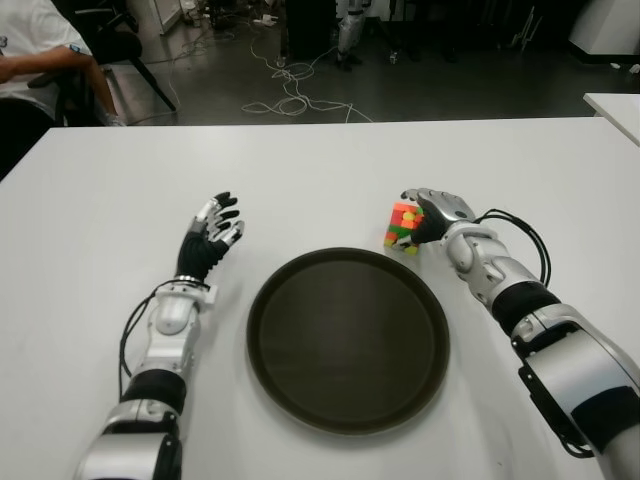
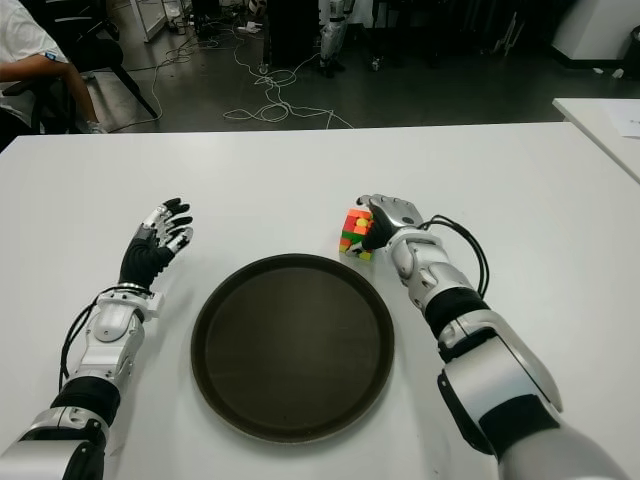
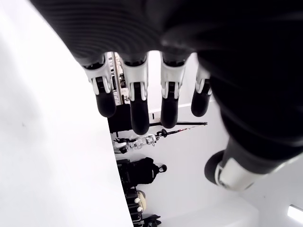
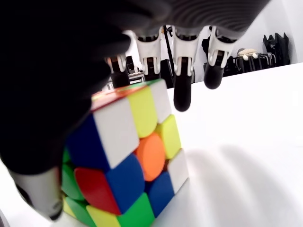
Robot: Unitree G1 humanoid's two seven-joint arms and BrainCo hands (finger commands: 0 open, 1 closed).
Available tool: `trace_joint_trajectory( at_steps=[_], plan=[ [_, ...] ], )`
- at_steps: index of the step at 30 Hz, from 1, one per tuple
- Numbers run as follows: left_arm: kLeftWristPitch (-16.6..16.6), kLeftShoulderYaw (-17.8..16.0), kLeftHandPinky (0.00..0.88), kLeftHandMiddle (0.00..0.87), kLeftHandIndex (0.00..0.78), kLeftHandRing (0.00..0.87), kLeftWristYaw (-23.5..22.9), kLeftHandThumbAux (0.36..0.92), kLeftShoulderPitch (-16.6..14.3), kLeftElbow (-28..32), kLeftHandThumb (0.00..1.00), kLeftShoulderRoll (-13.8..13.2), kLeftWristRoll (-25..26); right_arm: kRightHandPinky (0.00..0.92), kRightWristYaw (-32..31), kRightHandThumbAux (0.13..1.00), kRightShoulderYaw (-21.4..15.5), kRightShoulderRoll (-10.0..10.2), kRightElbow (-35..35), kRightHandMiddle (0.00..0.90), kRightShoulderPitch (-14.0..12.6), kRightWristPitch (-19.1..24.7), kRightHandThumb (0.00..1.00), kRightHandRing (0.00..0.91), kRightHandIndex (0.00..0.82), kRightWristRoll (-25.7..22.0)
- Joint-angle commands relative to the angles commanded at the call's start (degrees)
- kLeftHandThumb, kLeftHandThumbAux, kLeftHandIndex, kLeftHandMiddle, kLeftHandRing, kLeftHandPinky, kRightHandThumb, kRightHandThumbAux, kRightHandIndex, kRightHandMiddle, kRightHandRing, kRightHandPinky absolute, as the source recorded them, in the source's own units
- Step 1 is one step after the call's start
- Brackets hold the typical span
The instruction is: Pick up the Rubik's Cube and put it in the plate
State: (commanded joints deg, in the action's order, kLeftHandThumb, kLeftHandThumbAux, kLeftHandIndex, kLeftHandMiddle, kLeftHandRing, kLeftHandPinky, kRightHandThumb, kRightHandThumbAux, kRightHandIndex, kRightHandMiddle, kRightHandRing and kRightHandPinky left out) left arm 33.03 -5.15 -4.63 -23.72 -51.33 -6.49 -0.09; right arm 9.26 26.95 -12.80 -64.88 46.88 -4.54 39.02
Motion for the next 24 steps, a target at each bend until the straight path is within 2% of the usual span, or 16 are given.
trace_joint_trajectory(
  at_steps=[4, 7, 12, 20, 24],
  plan=[
    [-0.52, 0.14, 0.111, 0.174, 0.142, 0.155, -0.32, 0.653, 0.29, 0.72, 0.053, 0.05, 0.15, 0.21, 0.49, 0.719, 0.47, -0.08, -0.7, 0.214, -0.04, -0.64, 0.0, 0.222, 0.189, 0.46],
    [-0.87, 0.2, 0.116, 0.18, 0.143, 0.16, -0.34, 0.648, 0.44, 1.13, 0.061, 0.12, 0.2, 0.291, 1.14, 0.728, 0.82, -0.07, -1.47, 0.265, -0.02, -1.15, 0.0, 0.287, 0.224, 0.74],
    [-1.93, 0.25, 0.107, 0.182, 0.138, 0.16, -0.5, 0.641, 0.73, 2.14, 0.063, 0.24, 0.41, 0.371, 3.12, 0.719, 1.95, -0.48, -2.22, 0.342, 0.04, -2.48, 0.0, 0.378, 0.276, 1.52],
    [-3.38, 0.31, 0.116, 0.179, 0.132, 0.16, 0.31, 0.67, 1.32, 3.7, 0.053, 0.56, 0.11, 0.397, 4.04, 0.644, 4.02, -1.41, -2.22, 0.393, 0.3, -3.67, 0.0, 0.422, 0.318, 2.54],
    [-3.33, 0.42, 0.13, 0.187, 0.138, 0.168, 1.08, 0.677, 1.51, 4.0, 0.054, 0.7, -0.3, 0.428, 3.66, 0.627, 4.8, -1.87, -1.35, 0.42, 0.38, -3.72, 0.042, 0.448, 0.345, 2.85]
  ],
)
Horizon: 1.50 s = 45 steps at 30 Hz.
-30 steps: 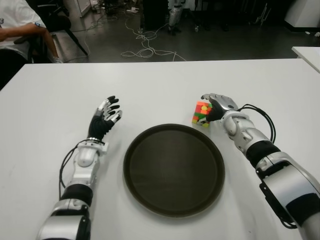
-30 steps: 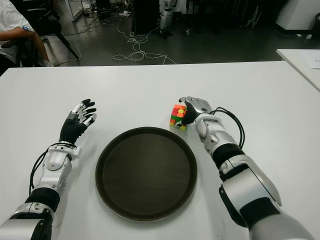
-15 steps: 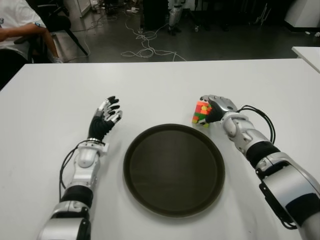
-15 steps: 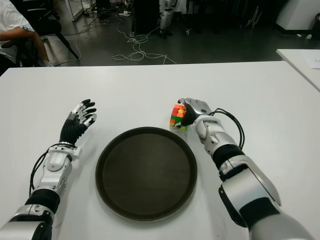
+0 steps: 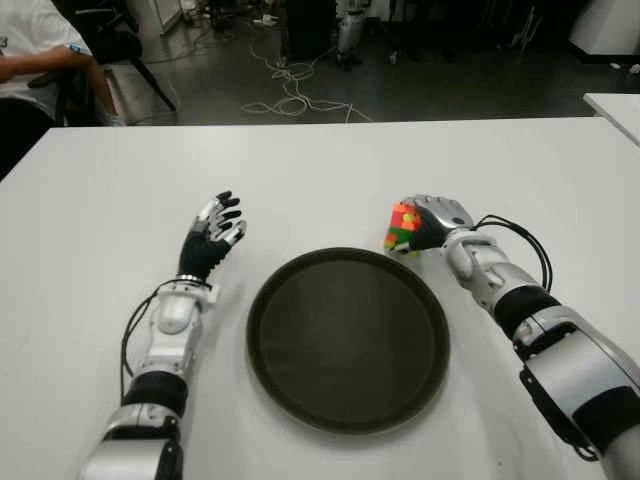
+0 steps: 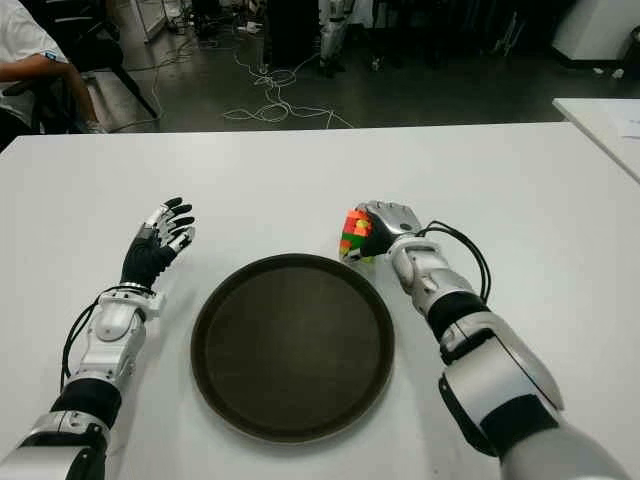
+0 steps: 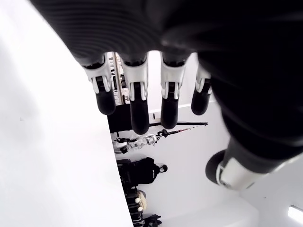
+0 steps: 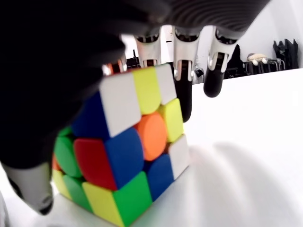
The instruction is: Pick up the Rubik's Cube and put it in the plate
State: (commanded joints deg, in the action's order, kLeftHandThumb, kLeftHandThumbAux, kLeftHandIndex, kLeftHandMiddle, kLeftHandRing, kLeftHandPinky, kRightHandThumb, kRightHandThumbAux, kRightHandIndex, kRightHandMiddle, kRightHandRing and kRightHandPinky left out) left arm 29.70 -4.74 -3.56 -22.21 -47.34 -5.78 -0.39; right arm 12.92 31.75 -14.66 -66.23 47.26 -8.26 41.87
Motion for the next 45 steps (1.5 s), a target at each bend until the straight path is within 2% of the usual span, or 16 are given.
trace_joint_trajectory(
  at_steps=[3, 4, 5, 7, 10, 16, 29, 33, 39, 45],
  plan=[
    [-0.27, 0.09, 0.143, 0.187, 0.138, 0.17, 0.27, 0.668, 0.21, 0.64, 0.053, 0.14, -0.08, 0.471, -0.86, 0.66, 0.69, -0.39, 0.73, 0.474, 0.01, 0.29, 0.173, 0.489, 0.403, 0.59],
    [-0.36, 0.1, 0.144, 0.188, 0.139, 0.171, 0.31, 0.669, 0.28, 0.86, 0.055, 0.18, -0.09, 0.486, -0.98, 0.682, 0.81, -0.43, 0.76, 0.5, 0.01, 0.38, 0.355, 0.507, 0.411, 0.71],
    [-0.44, 0.12, 0.145, 0.189, 0.14, 0.171, 0.35, 0.67, 0.34, 1.02, 0.056, 0.19, -0.1, 0.496, -1.04, 0.697, 0.87, -0.45, 0.78, 0.516, 0.01, 0.43, 0.473, 0.518, 0.416, 0.77],
    [-0.68, 0.19, 0.139, 0.188, 0.139, 0.169, 0.49, 0.673, 0.53, 1.58, 0.059, 0.27, -0.17, 0.511, -1.32, 0.709, 1.17, -0.66, 1.21, 0.542, -0.02, 0.65, 0.577, 0.535, 0.422, 1.11],
    [-1.01, 0.25, 0.117, 0.182, 0.134, 0.159, 0.68, 0.672, 0.71, 2.09, 0.057, 0.3, -0.37, 0.525, -1.45, 0.717, 1.54, -0.85, 1.58, 0.576, -0.05, 0.88, 0.652, 0.559, 0.427, 1.35],
    [-1.3, 0.36, 0.127, 0.185, 0.135, 0.165, 0.96, 0.68, 1.05, 2.44, 0.063, -0.05, -1.15, 0.551, -1.06, 0.72, 2.01, -1.34, 2.74, 0.623, -0.3, 1.3, 0.688, 0.594, 0.432, 1.45],
    [-3.55, 0.01, 0.137, 0.187, 0.125, 0.168, -0.05, 0.713, 1.88, 4.51, 0.084, 0.36, -0.02, 0.564, -1.76, 0.724, 1.63, -2.27, 4.91, 0.627, -0.81, 1.53, 0.692, 0.61, 0.431, 0.86],
    [-3.64, 0.02, 0.123, 0.185, 0.123, 0.164, -0.04, 0.7, 1.85, 4.48, 0.077, 0.3, -0.13, 0.563, -1.77, 0.724, 1.69, -2.36, 5.12, 0.623, -0.89, 1.52, 0.691, 0.611, 0.431, 0.89],
    [-3.14, 0.16, 0.161, 0.187, 0.136, 0.178, 0.23, 0.671, 1.99, 4.64, 0.076, 0.17, -0.61, 0.555, -2.11, 0.724, 1.67, -2.6, 5.62, 0.62, -0.9, 1.49, 0.69, 0.608, 0.431, 0.85],
    [-3.33, 0.22, 0.134, 0.178, 0.115, 0.167, -0.23, 0.662, 2.11, 4.87, 0.071, -0.01, -0.53, 0.55, -3.01, 0.726, 1.67, -2.88, 6.17, 0.614, -0.76, 1.91, 0.688, 0.604, 0.429, 0.93]
  ],
)
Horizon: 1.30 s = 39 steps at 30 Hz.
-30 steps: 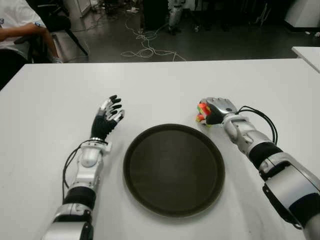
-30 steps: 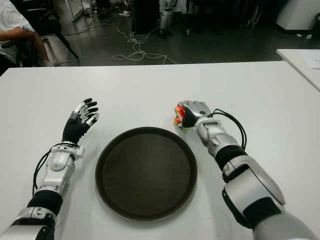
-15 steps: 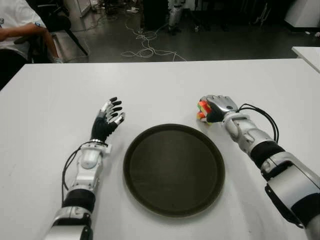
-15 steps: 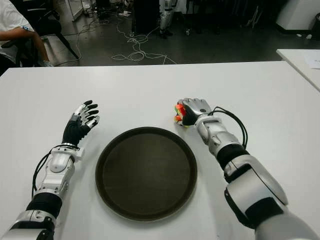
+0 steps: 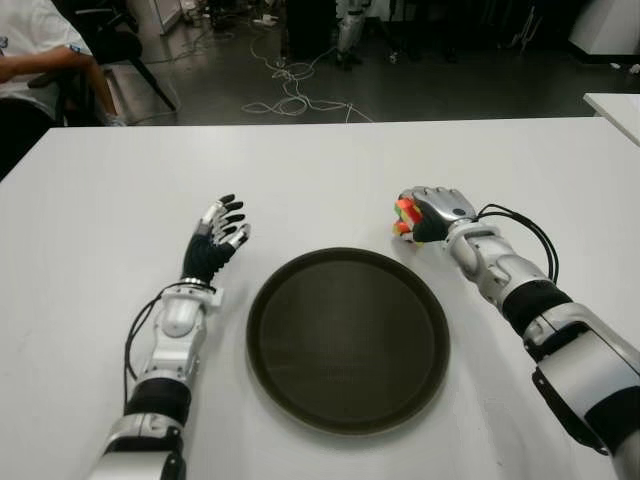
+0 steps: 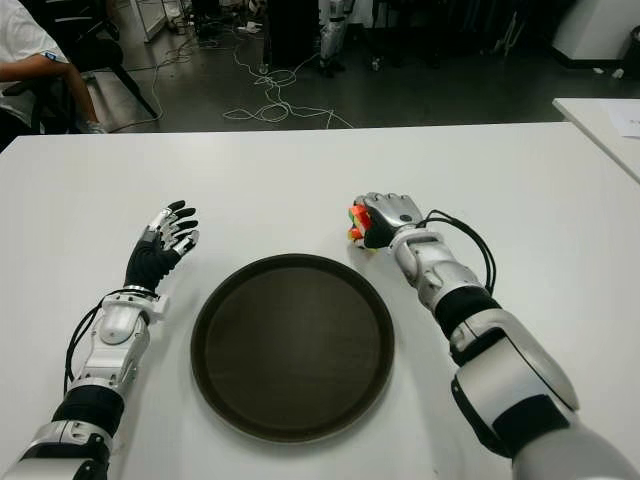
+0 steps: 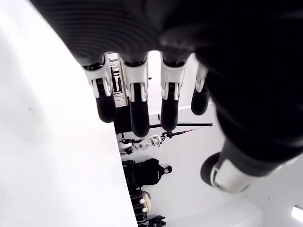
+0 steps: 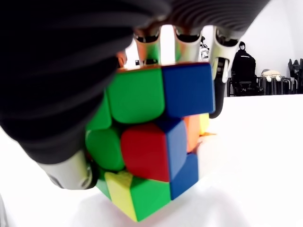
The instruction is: Pick up the Rubik's Cube and put it in the plate
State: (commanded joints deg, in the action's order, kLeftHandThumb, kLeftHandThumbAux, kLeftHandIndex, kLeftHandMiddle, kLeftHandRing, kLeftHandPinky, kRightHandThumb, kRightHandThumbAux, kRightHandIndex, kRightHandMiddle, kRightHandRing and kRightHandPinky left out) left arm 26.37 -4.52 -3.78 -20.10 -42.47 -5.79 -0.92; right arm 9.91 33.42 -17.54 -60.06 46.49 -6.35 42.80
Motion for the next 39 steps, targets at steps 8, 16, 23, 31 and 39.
trace_joint_trajectory(
  at_steps=[8, 16, 23, 31, 39],
  plan=[
    [0.9, -0.01, 0.107, 0.178, 0.127, 0.153, -0.16, 0.652, -0.6, -1.89, 0.04, -0.55, -0.34, 0.546, -0.06, 0.727, 0.03, -0.01, 0.32, 0.61, 0.0, 0.77, 0.688, 0.599, 0.428, 0.18],
    [1.64, -0.07, 0.121, 0.178, 0.126, 0.154, 0.07, 0.666, -0.54, -2.08, 0.042, -0.46, -0.23, 0.547, 0.61, 0.727, -0.24, -0.14, 0.81, 0.609, -0.16, 0.88, 0.688, 0.598, 0.428, -0.01],
    [1.21, -0.1, 0.143, 0.181, 0.116, 0.165, -0.04, 0.677, -0.5, -1.74, 0.057, -0.41, -0.05, 0.542, 0.13, 0.727, -0.36, -1.12, 3.1, 0.607, -0.58, 1.08, 0.689, 0.594, 0.428, 0.15],
    [1.38, -0.29, 0.12, 0.176, 0.117, 0.157, -0.08, 0.674, -0.8, -2.9, 0.068, -0.43, 0.15, 0.543, 1.86, 0.727, -1.4, -3.85, 8.16, 0.609, -1.87, 0.58, 0.689, 0.596, 0.428, 0.23],
    [1.49, -0.53, 0.1, 0.172, 0.116, 0.146, -0.46, 0.677, -0.95, -3.18, 0.06, -0.23, 0.56, 0.519, 3.37, 0.728, -5.49, -9.5, 25.61, 0.595, -8.36, 1.46, 0.69, 0.584, 0.425, 0.74]
  ],
)
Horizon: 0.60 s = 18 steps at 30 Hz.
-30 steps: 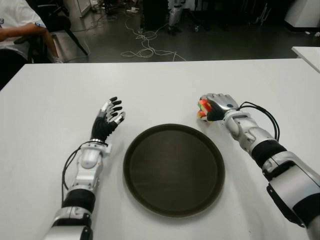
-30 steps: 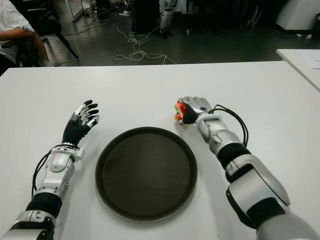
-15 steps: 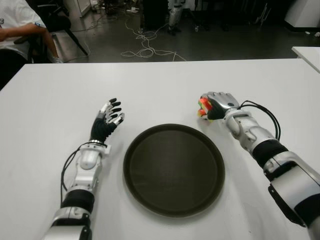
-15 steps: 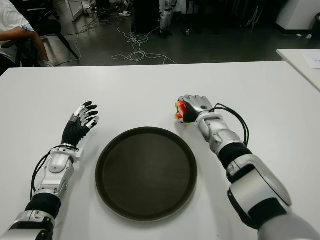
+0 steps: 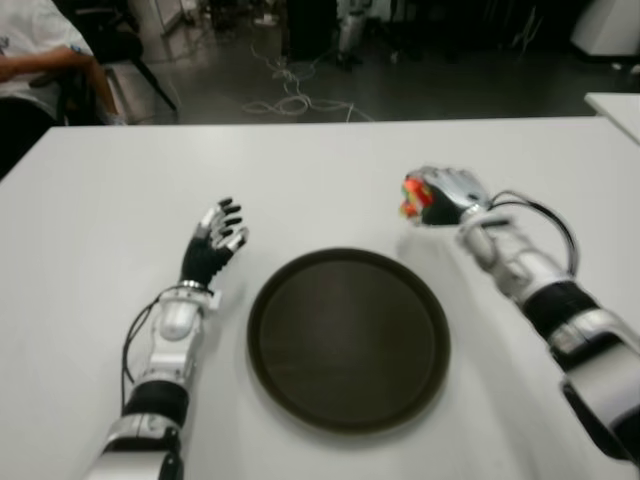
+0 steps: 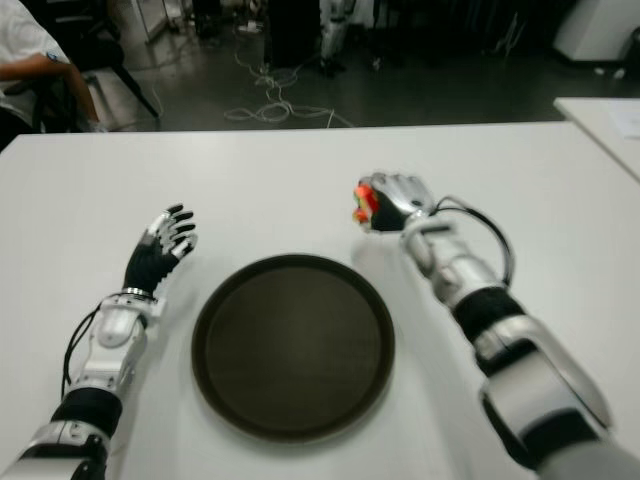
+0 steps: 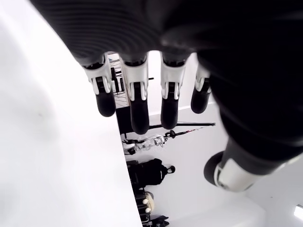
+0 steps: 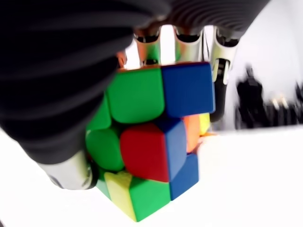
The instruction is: Pick up the Rubik's Cube and put it in the plate
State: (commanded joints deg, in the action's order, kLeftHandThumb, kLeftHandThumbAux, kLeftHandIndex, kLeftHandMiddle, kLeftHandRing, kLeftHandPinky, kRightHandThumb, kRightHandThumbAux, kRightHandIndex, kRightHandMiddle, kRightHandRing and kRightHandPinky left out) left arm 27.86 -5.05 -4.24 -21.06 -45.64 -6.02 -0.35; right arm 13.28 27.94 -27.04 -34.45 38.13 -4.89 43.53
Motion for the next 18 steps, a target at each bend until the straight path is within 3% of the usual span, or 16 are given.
trace_joint_trajectory(
  at_steps=[7, 18],
  plan=[
    [0.31, 0.09, 0.101, 0.17, 0.118, 0.149, 0.35, 0.662, -0.06, -0.14, 0.059, 0.03, -0.48, 0.509, -0.23, 0.728, -3.35, -1.73, 8.86, 0.583, -4.04, 0.23, 0.692, 0.575, 0.424, -0.58],
    [-0.18, 0.06, 0.125, 0.172, 0.106, 0.162, 0.01, 0.676, -0.3, -0.29, 0.087, 0.03, -0.31, 0.488, -1.82, 0.728, -7.22, -2.24, 18.0, 0.553, -7.82, 1.85, 0.693, 0.556, 0.423, -0.04]
  ],
)
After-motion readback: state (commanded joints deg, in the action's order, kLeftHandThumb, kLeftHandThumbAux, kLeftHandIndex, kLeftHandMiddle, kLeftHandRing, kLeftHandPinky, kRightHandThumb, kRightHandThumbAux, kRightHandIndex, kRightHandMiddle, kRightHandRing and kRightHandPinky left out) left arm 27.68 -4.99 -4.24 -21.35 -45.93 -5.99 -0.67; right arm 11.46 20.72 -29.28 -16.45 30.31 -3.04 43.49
